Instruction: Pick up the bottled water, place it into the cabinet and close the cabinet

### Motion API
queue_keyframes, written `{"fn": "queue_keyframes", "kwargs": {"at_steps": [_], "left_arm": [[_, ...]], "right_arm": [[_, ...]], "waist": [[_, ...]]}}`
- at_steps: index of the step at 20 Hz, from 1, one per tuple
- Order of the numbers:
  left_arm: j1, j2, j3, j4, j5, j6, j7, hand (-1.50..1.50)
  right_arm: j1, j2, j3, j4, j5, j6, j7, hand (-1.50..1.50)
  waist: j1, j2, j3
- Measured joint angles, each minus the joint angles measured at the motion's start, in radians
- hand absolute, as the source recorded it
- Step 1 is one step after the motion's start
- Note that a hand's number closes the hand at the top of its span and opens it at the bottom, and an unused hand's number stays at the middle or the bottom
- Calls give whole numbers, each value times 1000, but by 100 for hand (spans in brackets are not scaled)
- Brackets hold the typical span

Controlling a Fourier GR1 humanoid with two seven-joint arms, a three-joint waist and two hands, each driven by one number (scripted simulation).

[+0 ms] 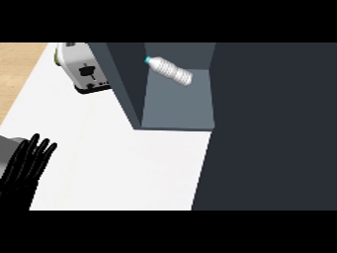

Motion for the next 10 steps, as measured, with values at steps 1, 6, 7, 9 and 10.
{"fn": "queue_keyframes", "kwargs": {"at_steps": [1, 6, 7, 9, 10], "left_arm": [[9, 11, 7, -13, 6, 1, 4, -150], [46, 71, 46, -68, 37, -19, 17, -150], [52, 82, 53, -81, 44, -25, 20, -150], [64, 98, 62, -104, 50, -25, 27, -150], [73, 108, 69, -109, 55, -31, 27, -150]], "right_arm": [[-25, 1, 29, 2, 5, -17, 9, 150], [-165, 38, 164, 35, 87, -121, 29, 150], [-197, 52, 193, 45, 123, -148, 32, 150], [-258, 86, 254, 47, 222, -213, 47, 150], [-290, 110, 290, 50, 279, -249, 57, 150]], "waist": [[0, -1, 0], [6, -5, -1], [8, -5, -1], [8, -5, -1], [8, -4, -1]]}}
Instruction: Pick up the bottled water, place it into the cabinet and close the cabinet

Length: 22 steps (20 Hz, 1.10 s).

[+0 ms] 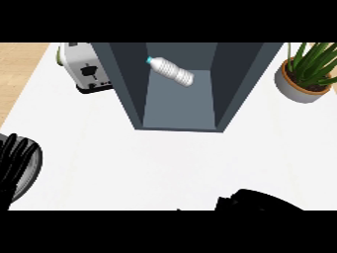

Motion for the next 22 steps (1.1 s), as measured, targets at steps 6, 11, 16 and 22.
{"fn": "queue_keyframes", "kwargs": {"at_steps": [6, 11, 16, 22], "left_arm": [[44, 51, 36, -67, 25, -15, 14, -150], [77, 76, 68, -114, 32, -22, 19, -150], [132, 107, 115, -176, 52, -27, 33, -150], [160, 117, 156, -215, 64, -19, 52, -150]], "right_arm": [[-215, 160, 182, 155, 240, -243, 31, 150], [-408, 202, 234, 330, 218, -471, -12, 150], [-584, 215, 198, 505, 75, -527, -77, 150], [-647, 217, 152, 643, -117, -278, -84, 150]], "waist": [[15, 6, 3], [22, 17, 7], [25, 23, 8], [18, 28, 9]]}}
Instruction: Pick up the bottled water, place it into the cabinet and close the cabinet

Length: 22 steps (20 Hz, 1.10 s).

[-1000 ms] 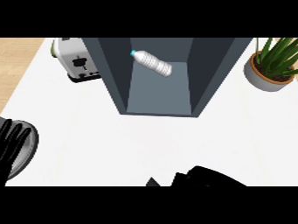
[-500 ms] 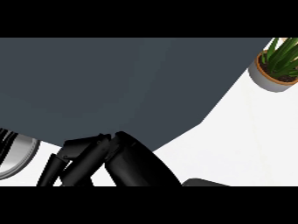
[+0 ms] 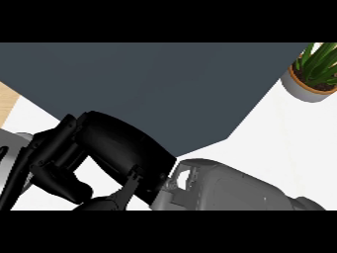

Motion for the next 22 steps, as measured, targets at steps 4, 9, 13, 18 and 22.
{"fn": "queue_keyframes", "kwargs": {"at_steps": [4, 9, 13, 18, 22], "left_arm": [[44, 7, 51, -9, 5, -25, 0, -150], [81, -9, 83, -36, -1, -32, 23, -150], [118, -19, 107, -64, -18, -35, 33, -150], [78, -43, 115, -43, -21, -31, 68, -150], [79, -45, 126, -47, -21, -38, 83, -150]], "right_arm": [[-9, -1, -49, 112, -65, 125, -44, 150], [0, -16, -130, 217, -56, 228, -95, 150], [7, -39, -188, 285, -12, 256, -142, 150], [-10, -34, -212, 354, 59, 252, -202, 150], [-13, -38, -216, 385, 97, 252, -233, 150]], "waist": [[-10, -3, -1], [-23, -4, -2], [-26, -4, -2], [-31, -12, -7], [-23, -22, -10]]}}
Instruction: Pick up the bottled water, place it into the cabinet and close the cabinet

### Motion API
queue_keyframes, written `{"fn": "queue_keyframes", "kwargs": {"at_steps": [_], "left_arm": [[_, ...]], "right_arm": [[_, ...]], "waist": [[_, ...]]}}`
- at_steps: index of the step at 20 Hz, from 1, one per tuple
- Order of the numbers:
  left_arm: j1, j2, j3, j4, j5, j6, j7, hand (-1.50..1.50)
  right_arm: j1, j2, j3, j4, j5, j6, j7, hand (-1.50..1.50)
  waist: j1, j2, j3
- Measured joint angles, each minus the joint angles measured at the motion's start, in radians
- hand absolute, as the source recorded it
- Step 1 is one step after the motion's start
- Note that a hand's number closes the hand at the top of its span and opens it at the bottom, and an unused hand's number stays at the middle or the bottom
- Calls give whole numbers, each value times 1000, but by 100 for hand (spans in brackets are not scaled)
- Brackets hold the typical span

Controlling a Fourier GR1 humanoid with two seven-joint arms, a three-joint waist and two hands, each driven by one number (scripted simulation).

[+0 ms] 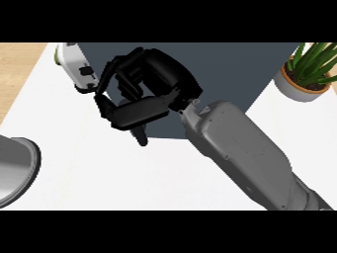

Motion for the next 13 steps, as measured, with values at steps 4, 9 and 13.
{"fn": "queue_keyframes", "kwargs": {"at_steps": [4, 9, 13], "left_arm": [[-1, 4, 13, -12, 9, -10, 19, -150], [-9, -2, 12, -34, 8, -4, 36, -150], [-18, -6, 8, -53, 3, 10, 52, -150]], "right_arm": [[3, -3, -4, 16, 20, 4, -25, 150], [0, -9, -6, 28, 39, 12, -47, -150], [-2, -14, -5, 34, 47, 28, -65, -150]], "waist": [[6, -7, -3], [11, -9, -7], [13, -9, -10]]}}
